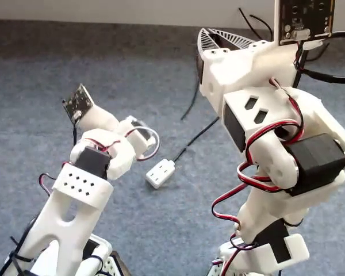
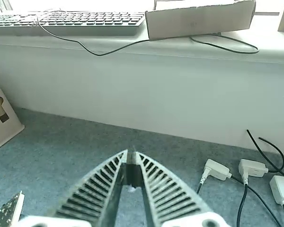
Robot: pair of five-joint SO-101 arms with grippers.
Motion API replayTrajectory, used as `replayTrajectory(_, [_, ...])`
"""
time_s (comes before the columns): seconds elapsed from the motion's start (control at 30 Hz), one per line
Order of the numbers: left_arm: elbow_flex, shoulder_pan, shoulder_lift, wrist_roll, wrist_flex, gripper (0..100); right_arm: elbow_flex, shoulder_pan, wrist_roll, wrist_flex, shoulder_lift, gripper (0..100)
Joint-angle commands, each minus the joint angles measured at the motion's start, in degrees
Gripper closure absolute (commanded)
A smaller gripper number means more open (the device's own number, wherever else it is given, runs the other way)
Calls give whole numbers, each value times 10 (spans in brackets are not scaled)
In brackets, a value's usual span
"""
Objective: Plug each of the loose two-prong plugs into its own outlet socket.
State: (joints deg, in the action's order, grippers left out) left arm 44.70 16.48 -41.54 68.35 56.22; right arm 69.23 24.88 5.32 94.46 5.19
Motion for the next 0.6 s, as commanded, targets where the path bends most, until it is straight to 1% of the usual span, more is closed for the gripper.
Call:
replayTrajectory(0.0, [23,9,-37,-4,15,992,15,-3,-2,0,5,991])
replayTrajectory(0.2, [87,52,-51,-5,11,992,15,-3,-1,0,5,991])
replayTrajectory(0.43, [92,60,-50,-5,14,992,15,-3,-1,0,6,991])
replayTrajectory(0.57, [116,61,-50,-5,10,992,15,-3,-1,0,6,991])
